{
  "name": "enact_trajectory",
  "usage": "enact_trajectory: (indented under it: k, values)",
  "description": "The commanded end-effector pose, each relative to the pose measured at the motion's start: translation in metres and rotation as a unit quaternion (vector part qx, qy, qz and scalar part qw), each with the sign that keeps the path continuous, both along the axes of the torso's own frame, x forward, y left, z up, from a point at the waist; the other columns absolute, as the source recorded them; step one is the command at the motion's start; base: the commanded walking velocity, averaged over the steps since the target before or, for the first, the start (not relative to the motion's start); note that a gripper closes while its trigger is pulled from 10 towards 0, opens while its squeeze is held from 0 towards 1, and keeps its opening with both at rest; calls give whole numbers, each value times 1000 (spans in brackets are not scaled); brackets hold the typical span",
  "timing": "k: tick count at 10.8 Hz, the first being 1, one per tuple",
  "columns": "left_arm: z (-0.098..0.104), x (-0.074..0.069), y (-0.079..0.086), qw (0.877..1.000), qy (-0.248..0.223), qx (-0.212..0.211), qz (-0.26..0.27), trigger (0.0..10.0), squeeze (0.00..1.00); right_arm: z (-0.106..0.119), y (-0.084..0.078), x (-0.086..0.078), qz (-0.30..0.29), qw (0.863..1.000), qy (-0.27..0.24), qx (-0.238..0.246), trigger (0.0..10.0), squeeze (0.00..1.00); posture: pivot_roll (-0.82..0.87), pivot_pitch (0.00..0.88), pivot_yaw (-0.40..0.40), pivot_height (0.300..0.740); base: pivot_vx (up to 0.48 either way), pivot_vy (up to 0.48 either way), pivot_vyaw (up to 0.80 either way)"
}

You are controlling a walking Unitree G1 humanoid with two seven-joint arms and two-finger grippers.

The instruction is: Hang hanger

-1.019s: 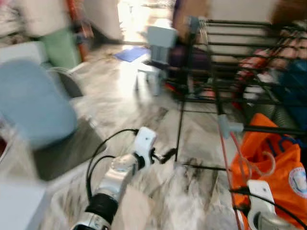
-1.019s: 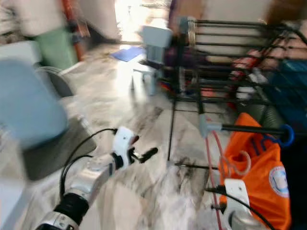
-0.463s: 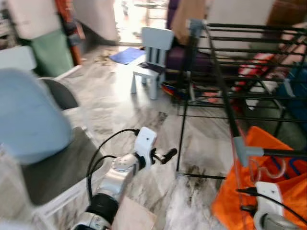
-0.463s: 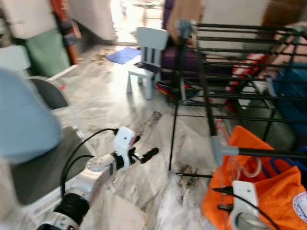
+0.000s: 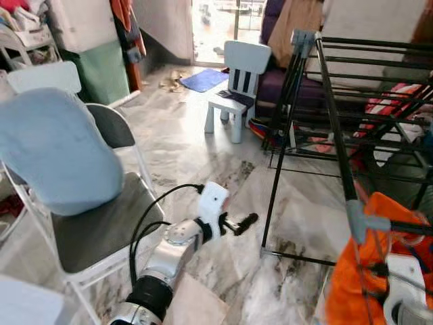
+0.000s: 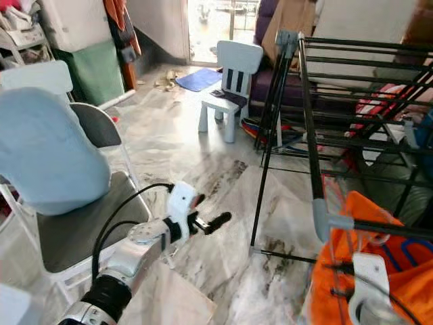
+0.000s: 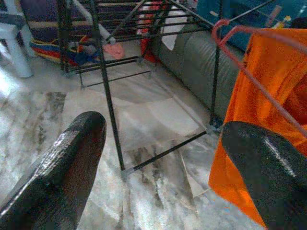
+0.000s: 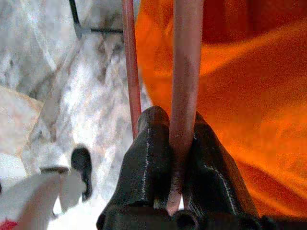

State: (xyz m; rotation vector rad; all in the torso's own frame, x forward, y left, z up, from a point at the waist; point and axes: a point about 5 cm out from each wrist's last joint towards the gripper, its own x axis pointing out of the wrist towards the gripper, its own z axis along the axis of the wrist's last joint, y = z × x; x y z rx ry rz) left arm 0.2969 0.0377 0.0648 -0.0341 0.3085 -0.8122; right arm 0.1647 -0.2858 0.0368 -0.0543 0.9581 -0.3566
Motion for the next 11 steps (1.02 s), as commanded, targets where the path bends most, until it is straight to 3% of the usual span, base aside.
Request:
enact_trajectory:
  k: [1, 5, 6, 8, 11]
  values:
    - [3, 0, -2, 1000, -5, 5, -9, 10000, 0, 11, 1, 5, 9, 1000, -24, -18, 10000, 0, -81, 0, -28, 740, 0, 0, 0]
    - [2, -1, -3, 1000, -6, 10, -18, 10000, 0, 5, 24, -24, 37, 999, -2, -5, 10000, 0, -89, 0, -23, 740, 0, 0, 0]
    - [2, 0, -3, 1000, -6, 11, -19, 10000, 0, 14, 24, -21, 38, 999, -20, -12, 10000, 0, -90, 0, -21, 740, 0, 0, 0]
    - [3, 0, -6, 999, -10, 12, -28, 10000, 0, 39, 11, 6, 27, 996, -77, -32, 10000, 0, -89, 0, -16, 740, 0, 0, 0]
    - [4, 1, -5, 1000, -12, 11, -23, 10000, 0, 48, -1, 20, 41, 994, -86, -48, 10000, 0, -77, 0, -24, 740, 0, 0, 0]
